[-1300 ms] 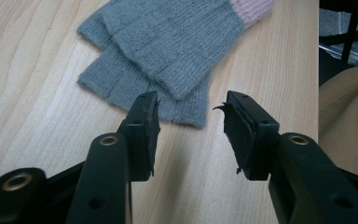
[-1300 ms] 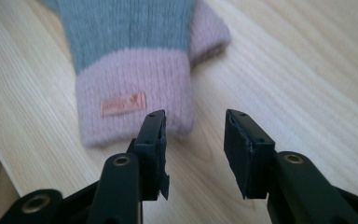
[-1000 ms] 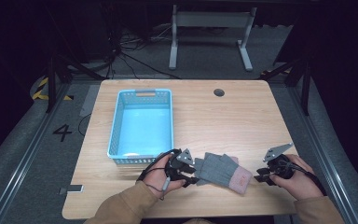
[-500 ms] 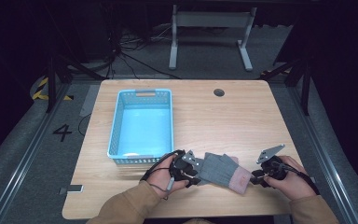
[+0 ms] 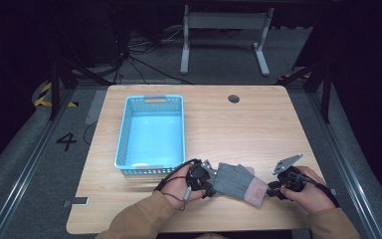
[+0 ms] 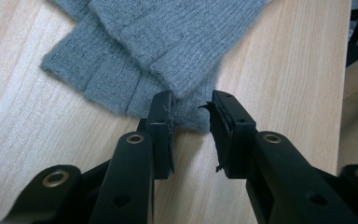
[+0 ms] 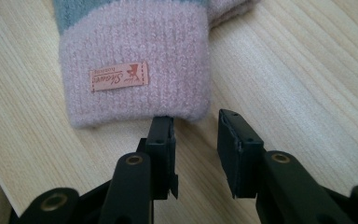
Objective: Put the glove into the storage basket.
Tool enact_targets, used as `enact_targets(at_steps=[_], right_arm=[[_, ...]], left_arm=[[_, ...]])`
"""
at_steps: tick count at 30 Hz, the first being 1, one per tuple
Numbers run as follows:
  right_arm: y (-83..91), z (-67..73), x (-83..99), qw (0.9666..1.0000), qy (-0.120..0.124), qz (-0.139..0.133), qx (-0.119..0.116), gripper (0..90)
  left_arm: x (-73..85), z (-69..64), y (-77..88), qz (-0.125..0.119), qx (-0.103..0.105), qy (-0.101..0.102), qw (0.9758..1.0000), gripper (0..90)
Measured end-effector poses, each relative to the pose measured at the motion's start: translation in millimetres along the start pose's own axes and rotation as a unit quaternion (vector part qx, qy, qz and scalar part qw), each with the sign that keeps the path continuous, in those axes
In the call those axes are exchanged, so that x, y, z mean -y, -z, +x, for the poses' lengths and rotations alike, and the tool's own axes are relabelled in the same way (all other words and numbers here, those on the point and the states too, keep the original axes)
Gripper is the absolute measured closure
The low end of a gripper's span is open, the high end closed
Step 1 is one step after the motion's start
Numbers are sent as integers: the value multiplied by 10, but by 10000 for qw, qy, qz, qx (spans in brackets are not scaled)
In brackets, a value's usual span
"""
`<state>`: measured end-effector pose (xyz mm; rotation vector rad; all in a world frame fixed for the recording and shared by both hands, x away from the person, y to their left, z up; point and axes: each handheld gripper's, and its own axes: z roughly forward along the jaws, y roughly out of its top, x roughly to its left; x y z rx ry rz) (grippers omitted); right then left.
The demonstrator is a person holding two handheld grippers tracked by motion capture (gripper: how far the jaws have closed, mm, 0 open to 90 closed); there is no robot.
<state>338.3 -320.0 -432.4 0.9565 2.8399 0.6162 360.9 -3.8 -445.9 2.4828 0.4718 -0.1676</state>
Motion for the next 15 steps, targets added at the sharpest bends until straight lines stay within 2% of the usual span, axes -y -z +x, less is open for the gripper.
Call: enact_targets(at_steps=[5, 8, 15], right_arm=[[-2, 6, -4, 10000, 9, -4, -1, 672], [-5, 17, -13, 10000, 8, 2, 18, 674], [6, 37, -35, 10000, 28, -72, -36, 682]], left_arm=[[-29, 4, 8, -16, 43, 50, 10000, 728], [-46, 0, 10, -30, 5, -24, 10000, 737], [-55, -9, 2, 52, -202, -124, 9997, 783]])
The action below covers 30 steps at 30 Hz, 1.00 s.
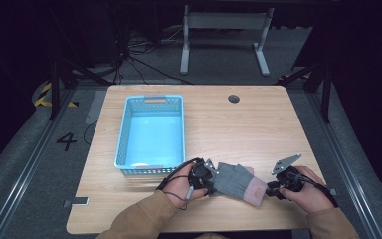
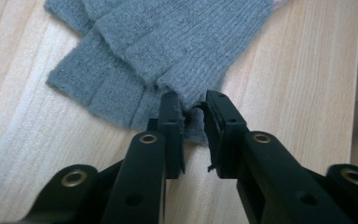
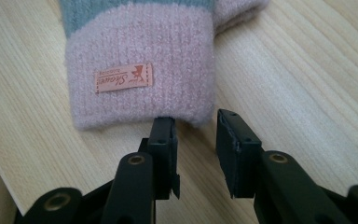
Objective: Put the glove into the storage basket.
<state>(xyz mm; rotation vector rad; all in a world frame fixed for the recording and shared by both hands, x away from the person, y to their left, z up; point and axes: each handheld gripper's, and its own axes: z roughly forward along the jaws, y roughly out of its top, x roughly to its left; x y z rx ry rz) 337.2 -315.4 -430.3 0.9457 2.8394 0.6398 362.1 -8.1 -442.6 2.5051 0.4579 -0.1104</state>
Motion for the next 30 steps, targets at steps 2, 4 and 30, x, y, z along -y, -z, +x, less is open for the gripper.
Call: enact_targets(at_steps=[2, 4, 30], right_arm=[[12, 7, -5, 10000, -5, -35, -16, 685], [20, 14, -9, 10000, 51, -61, -48, 684], [237, -5, -196, 9967, 83, -761, 270, 856]], left_arm=[[2, -2, 0, -26, -37, -4, 10000, 830], [-5, -10, 20, -42, -86, -79, 9999, 880], [73, -158, 298, -438, -300, -226, 9983, 898]])
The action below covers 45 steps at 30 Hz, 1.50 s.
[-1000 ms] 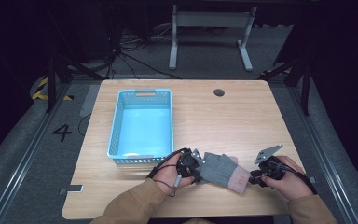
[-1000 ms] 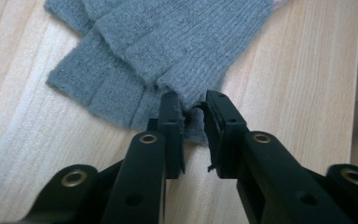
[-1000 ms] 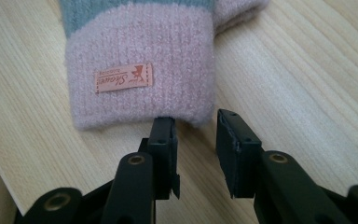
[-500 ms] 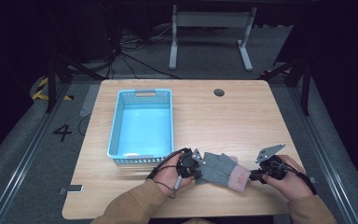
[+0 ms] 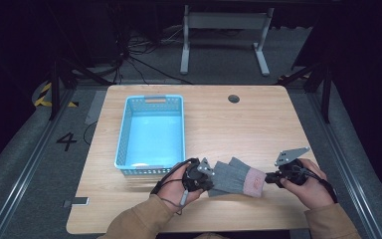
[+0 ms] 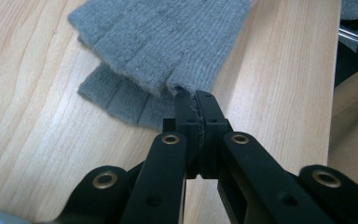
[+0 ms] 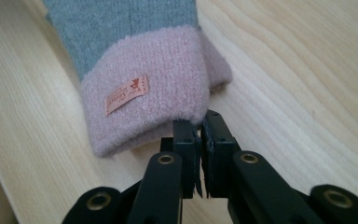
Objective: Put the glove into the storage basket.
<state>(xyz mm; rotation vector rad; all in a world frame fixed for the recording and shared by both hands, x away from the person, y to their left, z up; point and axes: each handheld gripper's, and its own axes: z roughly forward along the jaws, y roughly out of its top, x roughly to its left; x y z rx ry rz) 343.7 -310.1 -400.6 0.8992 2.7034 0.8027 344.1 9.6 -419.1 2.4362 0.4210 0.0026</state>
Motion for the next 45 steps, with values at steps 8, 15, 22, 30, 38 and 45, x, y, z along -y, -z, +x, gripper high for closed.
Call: enact_targets(at_steps=[8, 15, 22, 30, 38, 45], right_arm=[[-94, -69, -115, 9999, 5, -111, 61, 857], [-191, -121, -185, 9999, 8, -105, 1, 856], [-307, -165, -213, 10000, -20, -5, -58, 857], [-393, -209, -179, 10000, -54, 66, -44, 854], [-379, -221, -139, 9997, -73, 163, 185, 834], [-271, -227, -120, 9995, -118, 42, 284, 824]], left_arm=[[41, -49, 50, -21, -4, 25, 10000, 898], [74, -78, 23, 82, 82, 13, 9999, 898], [102, -61, -44, 187, 195, 44, 9996, 898], [130, -6, -156, 316, 340, 175, 9988, 897], [150, 13, -182, 330, 338, 289, 9985, 793], [131, 5, -115, 277, 373, 348, 9983, 681]])
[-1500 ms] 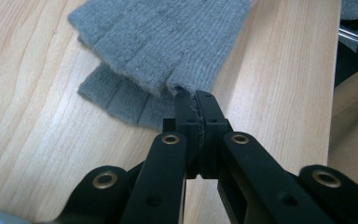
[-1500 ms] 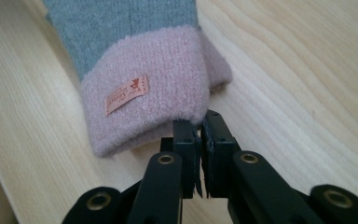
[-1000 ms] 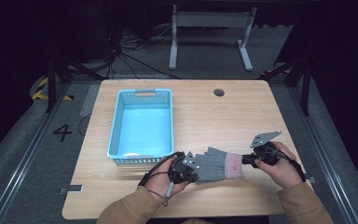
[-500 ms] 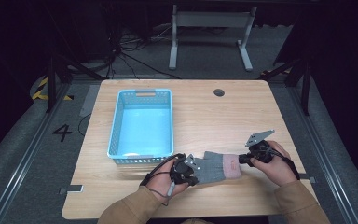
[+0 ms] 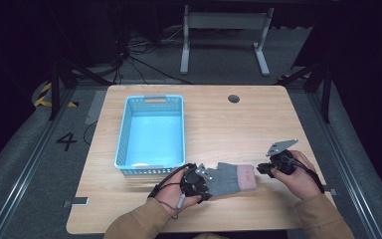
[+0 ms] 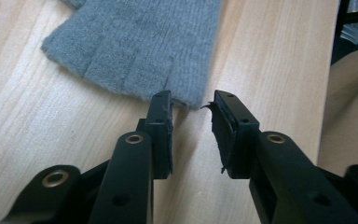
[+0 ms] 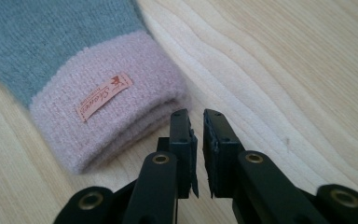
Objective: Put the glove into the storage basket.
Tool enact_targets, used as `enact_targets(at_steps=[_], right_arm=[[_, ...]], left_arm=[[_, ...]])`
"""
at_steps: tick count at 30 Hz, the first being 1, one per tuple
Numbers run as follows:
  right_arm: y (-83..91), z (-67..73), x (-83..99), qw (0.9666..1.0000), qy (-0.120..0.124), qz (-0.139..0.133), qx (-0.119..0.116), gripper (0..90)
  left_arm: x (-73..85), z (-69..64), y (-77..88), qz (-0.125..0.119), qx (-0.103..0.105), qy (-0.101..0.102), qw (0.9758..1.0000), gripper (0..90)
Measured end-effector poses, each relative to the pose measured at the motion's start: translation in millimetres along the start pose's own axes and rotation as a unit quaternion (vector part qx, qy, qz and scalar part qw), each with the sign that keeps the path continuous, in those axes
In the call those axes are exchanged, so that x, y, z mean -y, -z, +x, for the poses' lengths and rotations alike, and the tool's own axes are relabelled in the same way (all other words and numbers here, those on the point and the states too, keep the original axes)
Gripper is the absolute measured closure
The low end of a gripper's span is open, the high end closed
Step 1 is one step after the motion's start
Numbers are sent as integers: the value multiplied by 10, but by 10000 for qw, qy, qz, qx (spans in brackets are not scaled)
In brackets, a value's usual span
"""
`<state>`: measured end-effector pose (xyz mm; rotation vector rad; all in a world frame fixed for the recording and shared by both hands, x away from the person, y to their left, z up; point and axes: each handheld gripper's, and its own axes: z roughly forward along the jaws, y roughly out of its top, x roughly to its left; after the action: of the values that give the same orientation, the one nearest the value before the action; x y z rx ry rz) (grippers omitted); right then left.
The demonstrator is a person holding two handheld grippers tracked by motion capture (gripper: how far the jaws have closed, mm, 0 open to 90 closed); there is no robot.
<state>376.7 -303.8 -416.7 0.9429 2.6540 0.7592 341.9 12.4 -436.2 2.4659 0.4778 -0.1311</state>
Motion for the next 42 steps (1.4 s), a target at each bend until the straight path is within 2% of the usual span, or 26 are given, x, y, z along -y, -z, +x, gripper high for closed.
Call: enact_targets(at_steps=[9, 14, 22, 27, 31, 39, 42], right_arm=[[154, -33, 92, 9996, -225, -149, 120, 793], [191, -55, 113, 9993, -288, -206, 147, 780], [240, -77, 128, 9987, -381, -294, 168, 748], [275, -91, 142, 9981, -469, -370, 169, 701], [312, -111, 160, 9975, -500, -454, 207, 677], [355, -136, 183, 9966, -577, -543, 212, 657], [359, -139, 185, 9964, -592, -561, 221, 655]], left_arm=[[-106, -72, 62, -199, -148, -165, 9996, 579], [-170, -72, 92, -381, -224, -103, 9990, 543], [-228, -59, 130, -513, -339, -61, 9981, 499], [-314, -35, 133, -711, -271, -13, 9971, 490], [-393, -19, 86, -741, -335, -3, 9967, 471], [-462, 93, -89, -667, -394, 141, 9969, 411], [-490, 117, -167, -626, -437, 83, 9970, 376]])
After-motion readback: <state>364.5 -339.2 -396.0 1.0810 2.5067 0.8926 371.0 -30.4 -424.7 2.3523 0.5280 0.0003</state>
